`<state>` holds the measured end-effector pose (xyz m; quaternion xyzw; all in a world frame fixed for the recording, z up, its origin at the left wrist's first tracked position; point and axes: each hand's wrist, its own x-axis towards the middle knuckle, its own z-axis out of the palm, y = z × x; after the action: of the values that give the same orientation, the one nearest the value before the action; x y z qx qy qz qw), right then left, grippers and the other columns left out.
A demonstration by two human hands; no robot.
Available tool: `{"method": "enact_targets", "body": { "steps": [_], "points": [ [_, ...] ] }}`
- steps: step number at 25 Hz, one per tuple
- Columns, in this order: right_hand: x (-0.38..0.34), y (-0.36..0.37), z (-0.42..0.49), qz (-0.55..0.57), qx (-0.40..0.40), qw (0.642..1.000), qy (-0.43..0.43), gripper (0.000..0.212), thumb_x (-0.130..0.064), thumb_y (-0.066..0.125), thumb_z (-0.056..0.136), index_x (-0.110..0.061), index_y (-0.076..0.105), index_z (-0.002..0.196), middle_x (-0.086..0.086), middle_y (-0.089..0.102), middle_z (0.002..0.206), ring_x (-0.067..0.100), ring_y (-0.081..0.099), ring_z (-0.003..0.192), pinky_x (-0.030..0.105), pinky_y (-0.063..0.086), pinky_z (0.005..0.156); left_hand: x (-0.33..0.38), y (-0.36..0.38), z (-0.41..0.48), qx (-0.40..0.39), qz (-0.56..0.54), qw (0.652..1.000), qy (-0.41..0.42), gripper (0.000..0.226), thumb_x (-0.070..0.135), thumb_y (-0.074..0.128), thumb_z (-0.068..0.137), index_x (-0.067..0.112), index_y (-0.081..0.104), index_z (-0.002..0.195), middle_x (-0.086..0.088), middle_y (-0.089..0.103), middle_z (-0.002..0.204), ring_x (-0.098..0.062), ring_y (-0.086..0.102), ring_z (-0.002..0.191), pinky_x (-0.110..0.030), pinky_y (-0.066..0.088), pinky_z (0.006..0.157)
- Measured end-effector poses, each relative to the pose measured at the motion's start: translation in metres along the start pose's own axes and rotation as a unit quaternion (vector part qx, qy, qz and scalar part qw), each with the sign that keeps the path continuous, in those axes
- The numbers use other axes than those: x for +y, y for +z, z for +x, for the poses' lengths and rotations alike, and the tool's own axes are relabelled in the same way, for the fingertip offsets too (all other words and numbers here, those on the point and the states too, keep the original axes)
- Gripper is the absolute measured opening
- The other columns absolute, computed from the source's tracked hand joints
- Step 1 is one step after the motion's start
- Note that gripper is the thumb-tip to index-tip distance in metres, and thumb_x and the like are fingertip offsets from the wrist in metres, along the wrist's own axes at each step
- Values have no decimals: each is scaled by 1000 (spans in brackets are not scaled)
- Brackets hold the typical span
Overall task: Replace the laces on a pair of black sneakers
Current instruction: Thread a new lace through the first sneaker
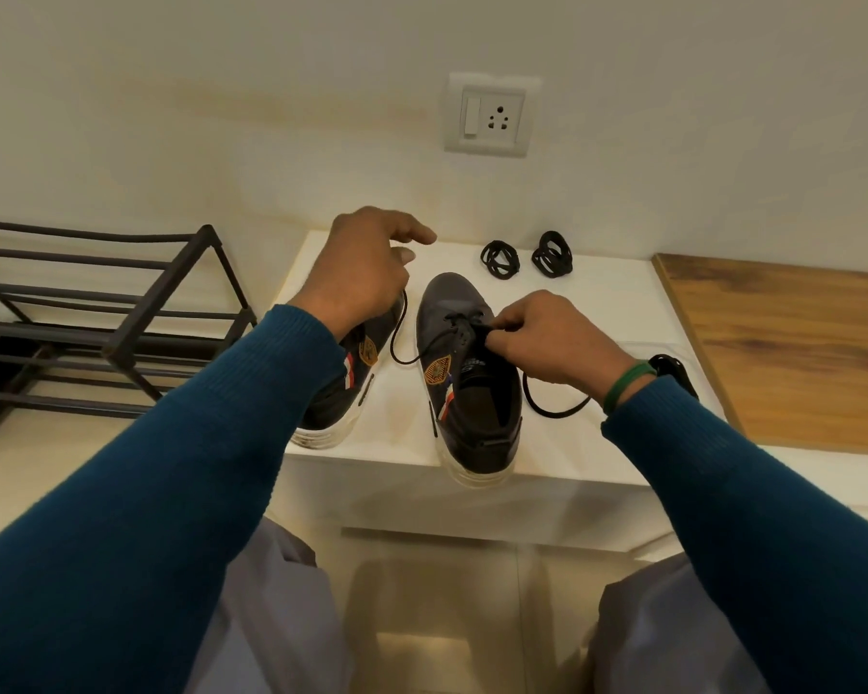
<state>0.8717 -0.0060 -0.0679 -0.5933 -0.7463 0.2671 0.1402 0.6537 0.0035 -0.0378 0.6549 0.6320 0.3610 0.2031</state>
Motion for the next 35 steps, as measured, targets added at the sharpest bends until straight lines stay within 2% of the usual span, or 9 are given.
{"method": "enact_targets", "body": {
  "steps": [6,9,14,19,22,25,28,32,35],
  "points": [
    [5,-2,3,-5,-30,1000,-5,32,-47,61,93,-23,74,108,-6,68,96,7,61,80,21,46,61,16,-2,-7,33,-118,987,103,38,1,49,101,23,67,126,3,72,105,-1,70,83,-16,56,80],
    [7,-3,6,142,8,989,38,37,-44,50,101,-16,73,100,5,70,92,16,67,75,27,55,58,11,7,-4,11,-209,978,23,45,-7,39,97,18,60,129,-2,69,99,-9,62,67,-26,53,62],
    [15,7,16,55,24,998,28,8,-22,69,93,-16,73,94,-4,69,90,10,62,85,26,50,72,-5,41,-14,-229,176,957,4,22,23,53,99,14,72,107,-1,70,103,-16,65,93,-28,52,78],
    [15,20,23,58,54,995,60,14,-14,54,97,-13,58,84,7,63,89,24,61,85,35,54,70,-13,45,-14,-201,147,969,7,25,25,60,92,4,72,87,-11,70,79,-12,57,61,-20,45,54],
    [18,16,23,218,34,967,131,12,-2,51,95,-9,57,87,19,64,99,29,67,85,41,61,76,-12,38,-13,-223,129,966,-8,23,27,60,92,9,71,83,2,62,68,-5,51,56,-18,39,54],
    [16,9,18,424,10,885,191,19,5,42,93,-7,55,85,13,59,89,25,67,71,31,59,58,-11,39,-14,-237,130,963,-1,21,25,61,91,8,72,86,2,68,78,-10,61,68,-23,49,60],
    [18,8,14,514,1,826,232,19,5,39,93,-4,56,89,14,55,88,31,65,77,41,63,64,-13,39,-11,-250,140,958,2,20,25,60,91,9,72,88,-4,71,85,-16,64,76,-28,54,70],
    [19,15,15,296,35,940,168,12,-4,49,97,-7,60,97,16,67,100,30,69,86,46,62,80,-20,47,-8,-186,43,981,-26,23,29,54,100,13,71,96,1,69,87,-9,63,79,-19,46,66],
    [15,14,16,235,25,961,140,12,-7,51,98,-9,63,94,17,67,103,34,70,92,48,61,83,-20,61,-10,-146,22,989,-4,11,25,58,99,23,69,99,14,65,91,1,59,86,-13,39,69]
  ]
}}
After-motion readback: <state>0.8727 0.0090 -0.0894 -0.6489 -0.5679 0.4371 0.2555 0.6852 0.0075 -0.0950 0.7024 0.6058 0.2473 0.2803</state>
